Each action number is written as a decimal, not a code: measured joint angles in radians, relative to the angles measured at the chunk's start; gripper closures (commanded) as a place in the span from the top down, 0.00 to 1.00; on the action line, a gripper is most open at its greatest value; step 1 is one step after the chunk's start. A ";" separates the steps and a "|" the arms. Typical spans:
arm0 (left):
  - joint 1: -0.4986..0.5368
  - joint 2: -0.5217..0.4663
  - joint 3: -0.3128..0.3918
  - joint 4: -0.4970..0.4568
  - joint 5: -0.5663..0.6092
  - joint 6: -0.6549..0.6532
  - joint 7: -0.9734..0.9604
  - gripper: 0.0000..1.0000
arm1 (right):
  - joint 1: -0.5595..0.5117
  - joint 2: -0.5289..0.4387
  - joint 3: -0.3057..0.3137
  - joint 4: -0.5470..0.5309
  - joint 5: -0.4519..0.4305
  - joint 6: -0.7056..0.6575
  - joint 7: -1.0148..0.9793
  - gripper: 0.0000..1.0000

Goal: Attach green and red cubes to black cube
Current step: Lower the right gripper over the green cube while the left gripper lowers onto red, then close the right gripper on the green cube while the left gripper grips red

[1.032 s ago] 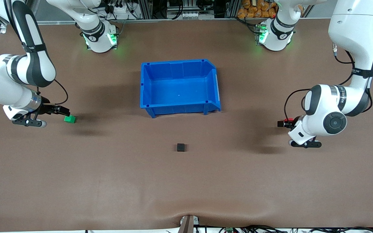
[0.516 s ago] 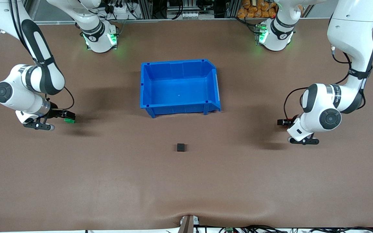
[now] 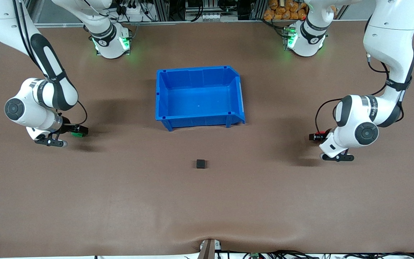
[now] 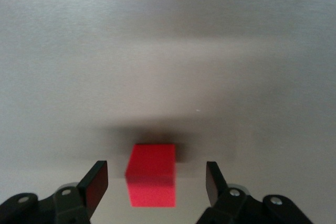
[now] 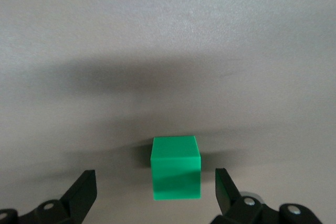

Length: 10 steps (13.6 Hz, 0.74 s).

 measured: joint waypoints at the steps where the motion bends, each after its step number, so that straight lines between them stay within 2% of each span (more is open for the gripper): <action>1: 0.011 0.007 0.000 0.001 0.000 0.001 0.010 0.75 | -0.002 0.008 -0.001 0.000 0.000 0.003 0.000 1.00; 6: 0.014 0.017 -0.004 0.003 0.000 0.005 0.017 0.74 | -0.011 0.025 -0.001 0.000 0.000 0.009 0.000 1.00; 8: 0.008 0.017 -0.007 0.004 0.000 0.005 0.016 0.66 | -0.012 0.028 -0.001 0.000 0.000 0.009 0.000 1.00; 9: 0.007 0.017 -0.009 0.004 0.000 0.005 0.016 0.58 | -0.012 0.029 -0.001 0.000 0.000 0.009 0.000 0.99; 10: 0.006 0.017 -0.009 0.004 0.000 0.005 0.016 0.53 | -0.012 0.029 -0.001 0.000 0.000 0.009 0.000 0.89</action>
